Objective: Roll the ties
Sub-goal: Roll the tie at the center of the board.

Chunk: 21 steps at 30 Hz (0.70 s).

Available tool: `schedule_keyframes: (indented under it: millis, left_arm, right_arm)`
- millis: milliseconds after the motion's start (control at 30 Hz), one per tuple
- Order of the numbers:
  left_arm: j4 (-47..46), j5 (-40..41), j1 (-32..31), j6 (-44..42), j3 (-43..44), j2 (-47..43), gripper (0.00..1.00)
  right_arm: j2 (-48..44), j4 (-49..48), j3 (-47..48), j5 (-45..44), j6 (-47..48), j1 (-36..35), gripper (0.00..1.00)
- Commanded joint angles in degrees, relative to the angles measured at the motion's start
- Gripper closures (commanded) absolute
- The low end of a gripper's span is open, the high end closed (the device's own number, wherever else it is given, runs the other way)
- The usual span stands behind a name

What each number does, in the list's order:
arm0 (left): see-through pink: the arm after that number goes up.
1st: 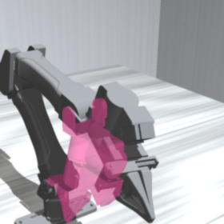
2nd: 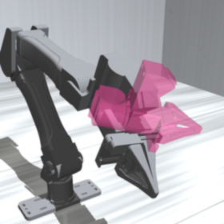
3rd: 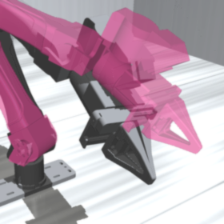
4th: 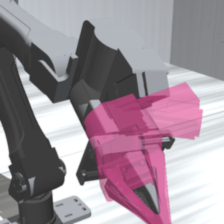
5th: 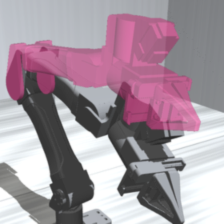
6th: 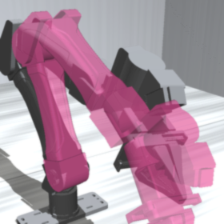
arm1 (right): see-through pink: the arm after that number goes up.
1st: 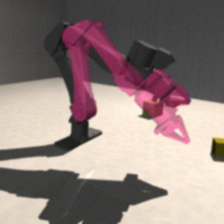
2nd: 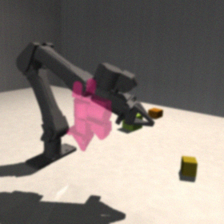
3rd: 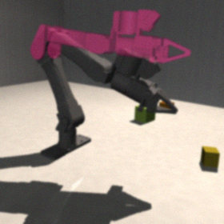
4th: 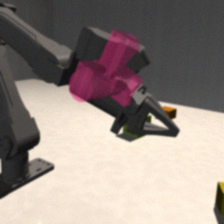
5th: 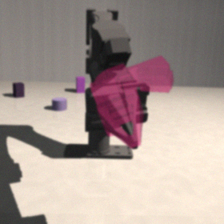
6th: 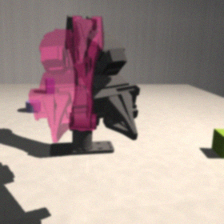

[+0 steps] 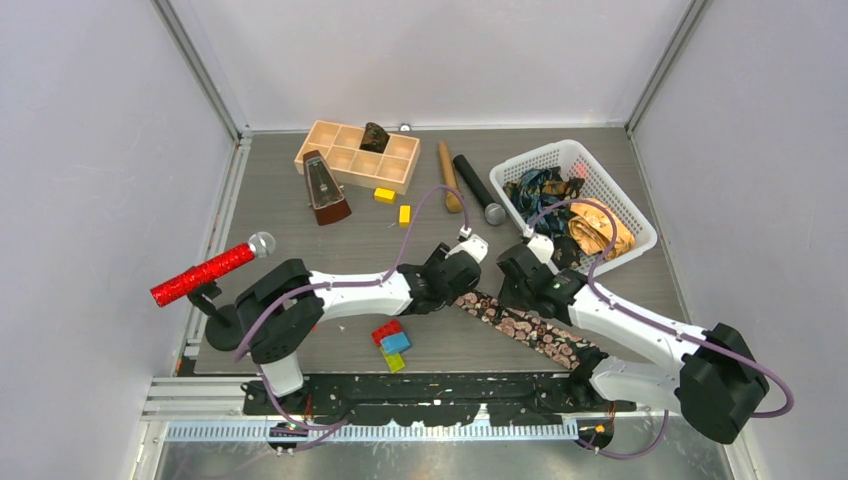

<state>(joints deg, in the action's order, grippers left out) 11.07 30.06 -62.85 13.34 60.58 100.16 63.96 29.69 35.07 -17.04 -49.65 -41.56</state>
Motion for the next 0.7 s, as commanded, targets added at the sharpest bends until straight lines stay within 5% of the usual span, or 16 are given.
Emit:
schedule_keyframes:
  millis: [0,267,667]
  left_arm:
    - [-0.8,-1.7,0.9,1.1,-0.9,-4.5,0.46]
    - [-1.8,-4.7,2.7,1.3,-2.9,-10.1,0.46]
    - [-13.8,-28.8,24.8,9.7,-14.2,-23.0,0.36]
  right_arm:
    - [-2.7,-4.3,2.2,-3.1,-1.5,-0.3,0.72]
    - [-2.3,-8.9,3.7,-2.7,-2.4,-0.3,0.69]
    - [8.3,-27.7,5.4,13.3,-7.2,-0.2,0.70]
